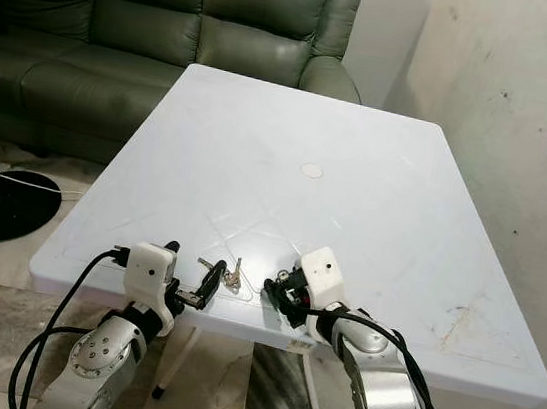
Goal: Hang keys on a hook
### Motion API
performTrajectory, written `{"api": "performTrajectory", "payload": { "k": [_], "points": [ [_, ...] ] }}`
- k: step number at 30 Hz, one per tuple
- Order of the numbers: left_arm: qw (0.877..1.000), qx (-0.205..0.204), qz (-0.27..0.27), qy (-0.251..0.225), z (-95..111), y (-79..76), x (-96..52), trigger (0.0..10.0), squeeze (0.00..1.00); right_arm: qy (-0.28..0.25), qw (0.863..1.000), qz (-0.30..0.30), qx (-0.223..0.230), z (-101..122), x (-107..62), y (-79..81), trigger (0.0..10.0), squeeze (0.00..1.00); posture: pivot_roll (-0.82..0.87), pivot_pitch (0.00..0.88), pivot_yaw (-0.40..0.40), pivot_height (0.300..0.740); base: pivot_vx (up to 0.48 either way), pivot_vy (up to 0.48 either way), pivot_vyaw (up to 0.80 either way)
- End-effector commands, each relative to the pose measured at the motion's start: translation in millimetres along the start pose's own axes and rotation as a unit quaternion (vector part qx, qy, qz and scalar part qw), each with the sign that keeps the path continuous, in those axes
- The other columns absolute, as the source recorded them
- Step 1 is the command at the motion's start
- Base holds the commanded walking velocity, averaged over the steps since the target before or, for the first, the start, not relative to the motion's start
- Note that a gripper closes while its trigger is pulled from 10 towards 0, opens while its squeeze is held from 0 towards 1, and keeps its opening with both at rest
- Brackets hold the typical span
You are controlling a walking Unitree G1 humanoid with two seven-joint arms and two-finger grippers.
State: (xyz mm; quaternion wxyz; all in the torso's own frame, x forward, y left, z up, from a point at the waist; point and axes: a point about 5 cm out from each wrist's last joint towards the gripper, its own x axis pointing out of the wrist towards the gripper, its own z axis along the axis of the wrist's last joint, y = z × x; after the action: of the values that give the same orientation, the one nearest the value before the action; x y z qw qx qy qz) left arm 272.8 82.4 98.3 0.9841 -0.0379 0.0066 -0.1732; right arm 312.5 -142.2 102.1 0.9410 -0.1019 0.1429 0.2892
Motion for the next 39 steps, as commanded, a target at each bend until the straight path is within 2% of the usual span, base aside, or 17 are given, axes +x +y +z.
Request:
{"api": "performTrajectory", "payload": {
  "k": [1, 2, 3, 4, 5, 6, 17, 18, 22, 31, 32, 37, 38, 39],
  "points": [
    [1.0, -0.014, -0.006, -0.009, 4.1, -8.9, 0.7, 10.0, 0.0, -0.003, 1.0, -0.018, -0.01, 1.4, -0.7, -5.1, 10.0, 0.0, 0.04, 0.078, -0.116, 0.74, 0.0, 0.0, 0.0],
    [1.0, -0.014, -0.006, -0.01, 4.1, -8.8, 0.7, 10.0, 0.0, -0.003, 1.0, -0.026, -0.016, 1.7, -0.7, -6.0, 10.0, 0.0, 0.04, 0.078, -0.116, 0.74, 0.0, 0.0, 0.0],
    [1.0, -0.015, -0.005, -0.01, 3.8, -8.8, 0.7, 10.0, 0.0, -0.009, 0.999, -0.03, -0.016, 2.2, -0.7, -6.7, 5.0, 0.0, 0.04, 0.075, -0.117, 0.74, 0.0, 0.0, 0.0],
    [1.0, -0.015, -0.005, -0.009, 3.8, -8.9, 0.7, 10.0, 0.0, -0.016, 0.999, -0.033, -0.012, 3.1, -1.3, -7.1, 3.6, 0.0, 0.04, 0.075, -0.117, 0.74, 0.0, 0.0, 0.0],
    [1.0, -0.017, -0.005, -0.01, 3.8, -8.9, 0.7, 10.0, 0.0, -0.019, 0.999, -0.038, -0.012, 3.6, -1.6, -7.8, 0.6, 0.0, 0.04, 0.074, -0.117, 0.74, 0.0, 0.0, 0.0],
    [1.0, -0.018, -0.004, -0.01, 4.1, -8.8, 0.8, 10.0, 0.0, -0.014, 0.999, -0.043, -0.016, 3.4, -1.5, -8.5, 0.0, 0.0, 0.04, 0.075, -0.116, 0.74, 0.0, 0.0, 0.0],
    [1.0, -0.024, 0.001, -0.013, 5.6, -6.7, 1.4, 10.0, 0.0, -0.018, 0.999, -0.043, -0.026, 3.4, -1.9, -9.9, 0.0, 0.0, 0.03, 0.082, -0.116, 0.74, 0.0, 0.0, 0.0],
    [1.0, -0.024, 0.001, -0.013, 5.7, -6.4, 1.5, 10.0, 0.0, -0.015, 0.998, -0.044, -0.029, 3.1, -1.9, -10.0, 10.0, 0.0, 0.03, 0.083, -0.114, 0.74, 0.0, 0.0, 0.0],
    [1.0, -0.025, 0.002, -0.013, 5.7, -6.2, 1.7, 10.0, 0.0, 0.007, 0.999, -0.032, -0.028, -1.7, -1.1, -10.3, 10.0, 0.0, 0.03, 0.085, -0.115, 0.74, 0.0, 0.0, 0.0],
    [1.0, -0.026, 0.005, -0.016, 7.0, -5.2, 3.1, 10.0, 0.0, 0.001, 1.0, -0.011, -0.017, -2.6, -2.5, -9.1, 10.0, 0.0, 0.03, 0.084, -0.115, 0.74, 0.0, 0.0, 0.0],
    [1.0, -0.026, 0.005, -0.015, 7.0, -5.2, 3.2, 10.0, 0.0, 0.004, 1.0, -0.02, -0.02, -2.5, -2.3, -10.9, 10.0, 0.7, 0.03, 0.083, -0.116, 0.74, 0.0, 0.0, 0.0],
    [0.999, -0.028, 0.005, -0.016, 6.8, -5.5, 3.2, 10.0, 0.0, 0.007, 0.999, -0.022, -0.028, -2.1, -1.7, -11.8, 10.0, 0.67, 0.03, 0.083, -0.117, 0.74, 0.0, 0.0, 0.0],
    [0.999, -0.028, 0.006, -0.015, 6.7, -5.5, 3.3, 10.0, 0.0, 0.011, 0.999, -0.023, -0.035, -2.7, -1.2, -11.8, 10.0, 0.0, 0.03, 0.083, -0.118, 0.74, 0.0, 0.0, 0.0],
    [0.999, -0.028, 0.006, -0.015, 6.7, -5.5, 3.3, 10.0, 0.0, 0.011, 0.999, -0.023, -0.035, -2.7, -1.2, -11.8, 10.0, 0.0, 0.03, 0.083, -0.118, 0.74, 0.0, 0.0, 0.0]
  ]
}}
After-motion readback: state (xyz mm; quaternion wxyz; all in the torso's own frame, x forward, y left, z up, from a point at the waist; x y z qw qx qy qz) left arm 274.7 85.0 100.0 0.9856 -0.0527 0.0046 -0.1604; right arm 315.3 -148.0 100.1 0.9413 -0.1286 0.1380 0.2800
